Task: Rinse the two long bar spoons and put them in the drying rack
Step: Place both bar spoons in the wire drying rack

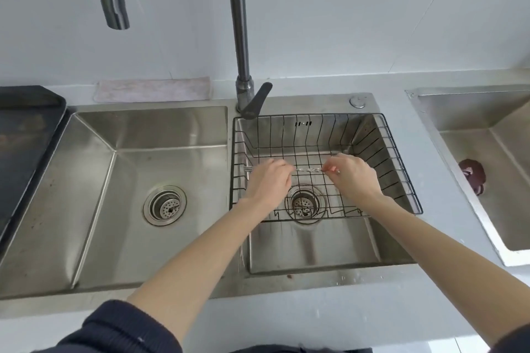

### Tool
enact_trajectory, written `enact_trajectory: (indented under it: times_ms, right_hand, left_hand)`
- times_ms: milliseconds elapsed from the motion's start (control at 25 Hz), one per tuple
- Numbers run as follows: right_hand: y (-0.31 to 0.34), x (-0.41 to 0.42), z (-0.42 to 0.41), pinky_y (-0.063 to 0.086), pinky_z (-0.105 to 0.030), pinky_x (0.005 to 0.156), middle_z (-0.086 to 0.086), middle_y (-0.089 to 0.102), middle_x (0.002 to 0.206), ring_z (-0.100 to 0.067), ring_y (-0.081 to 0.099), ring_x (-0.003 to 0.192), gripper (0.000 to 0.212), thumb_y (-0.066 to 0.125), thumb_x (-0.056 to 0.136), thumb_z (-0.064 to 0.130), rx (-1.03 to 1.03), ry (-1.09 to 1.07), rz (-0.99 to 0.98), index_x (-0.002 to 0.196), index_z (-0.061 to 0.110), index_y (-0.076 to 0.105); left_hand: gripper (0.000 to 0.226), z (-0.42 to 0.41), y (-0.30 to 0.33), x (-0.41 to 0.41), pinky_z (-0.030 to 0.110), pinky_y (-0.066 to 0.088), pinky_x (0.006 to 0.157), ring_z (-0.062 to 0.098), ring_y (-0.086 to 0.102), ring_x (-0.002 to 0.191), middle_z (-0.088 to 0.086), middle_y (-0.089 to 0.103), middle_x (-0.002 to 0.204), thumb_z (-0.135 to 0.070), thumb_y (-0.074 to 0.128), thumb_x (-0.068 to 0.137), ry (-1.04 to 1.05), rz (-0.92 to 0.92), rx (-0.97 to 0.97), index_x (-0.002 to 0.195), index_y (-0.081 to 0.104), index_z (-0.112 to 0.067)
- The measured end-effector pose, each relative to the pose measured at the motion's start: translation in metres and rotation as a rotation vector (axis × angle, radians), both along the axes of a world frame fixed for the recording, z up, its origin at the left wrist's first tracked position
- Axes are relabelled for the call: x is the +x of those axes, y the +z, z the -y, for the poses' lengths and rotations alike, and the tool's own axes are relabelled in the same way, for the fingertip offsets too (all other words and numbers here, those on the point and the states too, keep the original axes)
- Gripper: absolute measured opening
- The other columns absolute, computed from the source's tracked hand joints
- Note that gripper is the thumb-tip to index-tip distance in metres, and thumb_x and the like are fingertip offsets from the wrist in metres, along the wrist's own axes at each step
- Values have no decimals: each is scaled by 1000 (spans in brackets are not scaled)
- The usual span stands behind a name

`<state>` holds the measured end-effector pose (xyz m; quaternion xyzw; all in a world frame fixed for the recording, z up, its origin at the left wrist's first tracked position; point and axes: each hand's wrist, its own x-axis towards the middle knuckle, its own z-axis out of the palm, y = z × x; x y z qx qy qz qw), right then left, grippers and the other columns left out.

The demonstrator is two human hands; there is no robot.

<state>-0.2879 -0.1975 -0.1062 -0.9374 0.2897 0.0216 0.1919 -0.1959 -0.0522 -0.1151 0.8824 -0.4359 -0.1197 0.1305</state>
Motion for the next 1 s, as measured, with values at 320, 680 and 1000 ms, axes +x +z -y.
enact_trajectory:
  times_ms: [320, 680, 1000]
  right_hand:
    - [-39, -3, 34, 52, -44, 79, 1, 66, 100, -24, 57, 99, 18, 51, 92, 18, 51, 115, -95, 95, 18, 68]
    - [-61, 5, 41, 53, -39, 76, -4, 66, 101, -24, 59, 99, 18, 53, 90, 18, 123, 224, -190, 96, 12, 69]
    - [-69, 12, 31, 49, -37, 76, -8, 64, 107, -29, 59, 101, 19, 50, 90, 13, 129, 269, -245, 99, 10, 66]
  left_hand:
    - [36, 26, -33, -13, 37, 47, 97, 27, 58, 114, 7, 64, 125, -14, 37, 94, 44, -102, 129, 120, 62, -12]
    - [37, 30, -56, -17, 40, 43, 96, 30, 54, 115, 9, 65, 123, -21, 34, 95, 162, -254, 241, 121, 61, -15]
    - [39, 20, -58, -13, 40, 37, 104, 30, 44, 124, 2, 57, 135, -22, 34, 96, 193, -336, 286, 126, 57, -15]
